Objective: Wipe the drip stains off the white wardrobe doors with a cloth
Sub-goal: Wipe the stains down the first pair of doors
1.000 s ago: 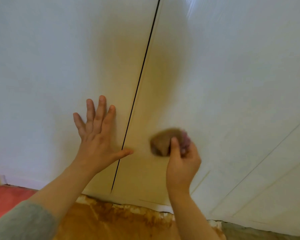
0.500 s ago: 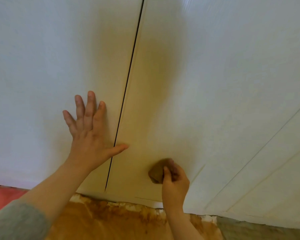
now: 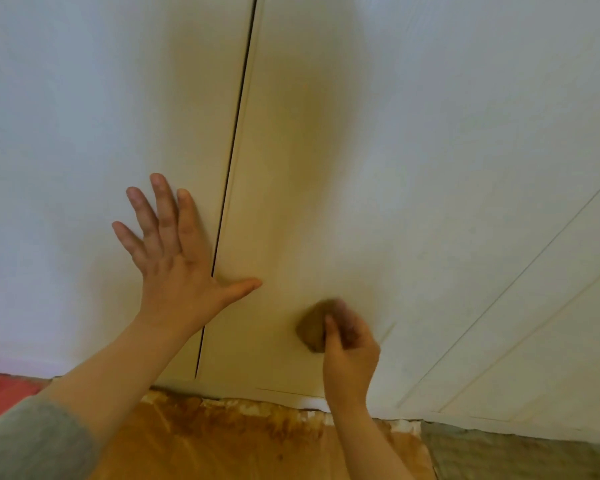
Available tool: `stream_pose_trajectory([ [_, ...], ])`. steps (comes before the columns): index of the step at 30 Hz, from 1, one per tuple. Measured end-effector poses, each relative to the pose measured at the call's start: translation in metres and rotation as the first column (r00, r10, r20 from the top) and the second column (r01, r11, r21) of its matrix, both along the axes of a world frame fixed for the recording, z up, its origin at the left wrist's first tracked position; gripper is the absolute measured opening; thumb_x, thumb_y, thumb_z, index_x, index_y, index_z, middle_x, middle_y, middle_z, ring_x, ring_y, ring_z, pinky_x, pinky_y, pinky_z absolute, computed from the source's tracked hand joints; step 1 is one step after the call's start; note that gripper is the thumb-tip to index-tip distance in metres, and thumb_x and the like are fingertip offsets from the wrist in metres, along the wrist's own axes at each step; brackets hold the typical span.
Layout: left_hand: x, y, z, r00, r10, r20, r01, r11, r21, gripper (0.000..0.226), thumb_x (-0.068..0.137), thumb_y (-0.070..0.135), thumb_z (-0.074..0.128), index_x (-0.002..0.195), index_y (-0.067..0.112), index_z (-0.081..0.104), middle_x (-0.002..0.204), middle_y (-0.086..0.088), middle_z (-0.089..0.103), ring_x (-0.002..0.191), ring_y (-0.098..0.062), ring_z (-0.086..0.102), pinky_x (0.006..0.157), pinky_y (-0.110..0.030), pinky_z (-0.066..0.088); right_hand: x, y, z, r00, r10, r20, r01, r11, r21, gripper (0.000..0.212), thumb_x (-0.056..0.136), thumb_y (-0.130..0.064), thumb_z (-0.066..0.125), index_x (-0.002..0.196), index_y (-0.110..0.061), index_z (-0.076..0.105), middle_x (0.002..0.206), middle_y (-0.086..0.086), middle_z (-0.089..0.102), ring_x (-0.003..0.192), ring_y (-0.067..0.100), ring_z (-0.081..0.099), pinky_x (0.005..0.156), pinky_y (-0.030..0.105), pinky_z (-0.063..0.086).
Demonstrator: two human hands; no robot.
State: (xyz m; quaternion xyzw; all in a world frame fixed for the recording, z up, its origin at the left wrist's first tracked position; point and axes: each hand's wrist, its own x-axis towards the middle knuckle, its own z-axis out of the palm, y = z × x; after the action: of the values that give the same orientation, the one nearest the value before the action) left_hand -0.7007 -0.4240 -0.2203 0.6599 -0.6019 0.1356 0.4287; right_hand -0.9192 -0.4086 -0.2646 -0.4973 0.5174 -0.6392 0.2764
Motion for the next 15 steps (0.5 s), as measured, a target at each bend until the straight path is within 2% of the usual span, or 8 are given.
stream_pose_trajectory([
  [2, -0.001, 0.000, 0.000, 1.000, 0.014, 0.002, -0.014, 1.000, 0.011, 0.144, 0.058, 0.091, 0.049, 0.154, 0.003, -0.013, 0.159, -0.032, -0.013, 0.143, -0.055, -0.014, 0.109, -0.070, -0.013, -0.011, 0.008, -0.037, 0.998, -0.050, -0.043, 0.057, 0.984, 0.167, 0.037, 0.090, -0.002, 0.065, 0.089, -0.038, 0.066, 0.086, -0.016, 0.071, 0.091, 0.006, 0.067, 0.075, 0.021, 0.056],
  [4, -0.002, -0.001, 0.001, 1.000, 0.025, 0.003, -0.025, 0.999, 0.023, 0.147, 0.056, 0.093, 0.049, 0.153, 0.002, -0.013, 0.158, -0.032, -0.014, 0.143, -0.055, -0.015, 0.109, -0.069, -0.014, -0.014, 0.014, -0.048, 0.984, -0.144, -0.109, 0.168, 0.951, 0.259, 0.035, 0.092, -0.006, 0.064, 0.083, -0.040, 0.060, 0.084, -0.012, 0.067, 0.091, 0.017, 0.066, 0.065, 0.015, 0.049],
  [5, -0.003, -0.003, 0.001, 1.000, 0.029, 0.002, -0.029, 0.999, 0.028, 0.149, 0.054, 0.093, 0.050, 0.153, 0.002, -0.013, 0.158, -0.032, -0.015, 0.143, -0.056, -0.015, 0.109, -0.067, -0.016, -0.013, 0.015, -0.043, 0.978, -0.173, -0.112, 0.196, 0.949, 0.248, 0.034, 0.093, -0.008, 0.063, 0.082, -0.040, 0.059, 0.082, -0.012, 0.066, 0.088, 0.016, 0.066, 0.060, 0.012, 0.046],
  [8, -0.005, -0.005, 0.003, 0.999, 0.041, 0.000, -0.041, 0.998, 0.043, 0.152, 0.051, 0.094, 0.052, 0.153, 0.001, -0.014, 0.157, -0.033, -0.015, 0.142, -0.057, -0.015, 0.107, -0.061, -0.023, -0.006, 0.016, 0.004, 0.977, -0.212, 0.023, 0.211, 0.977, 0.030, 0.027, 0.093, -0.008, 0.063, 0.089, -0.035, 0.063, 0.085, -0.010, 0.068, 0.078, -0.003, 0.065, 0.063, 0.009, 0.049],
  [11, -0.005, -0.007, 0.003, 0.999, 0.050, 0.006, -0.050, 0.998, 0.044, 0.153, 0.051, 0.096, 0.050, 0.151, -0.002, -0.012, 0.156, -0.037, -0.012, 0.140, -0.060, -0.012, 0.106, -0.059, -0.025, -0.019, 0.001, 0.065, 0.943, -0.304, 0.134, 0.328, 0.916, -0.230, 0.020, 0.094, -0.008, 0.062, 0.084, -0.025, 0.062, 0.073, -0.013, 0.061, 0.066, -0.007, 0.057, 0.063, 0.009, 0.046],
  [15, -0.005, -0.009, 0.004, 0.998, 0.057, 0.014, -0.058, 0.997, 0.049, 0.152, 0.051, 0.096, 0.047, 0.150, -0.005, -0.008, 0.155, -0.040, -0.009, 0.139, -0.063, -0.010, 0.105, -0.064, -0.021, -0.038, -0.020, 0.093, 0.944, -0.268, 0.191, 0.313, 0.912, -0.265, 0.016, 0.095, -0.010, 0.061, 0.082, -0.020, 0.063, 0.068, -0.013, 0.058, 0.066, -0.007, 0.056, 0.068, 0.010, 0.046],
])
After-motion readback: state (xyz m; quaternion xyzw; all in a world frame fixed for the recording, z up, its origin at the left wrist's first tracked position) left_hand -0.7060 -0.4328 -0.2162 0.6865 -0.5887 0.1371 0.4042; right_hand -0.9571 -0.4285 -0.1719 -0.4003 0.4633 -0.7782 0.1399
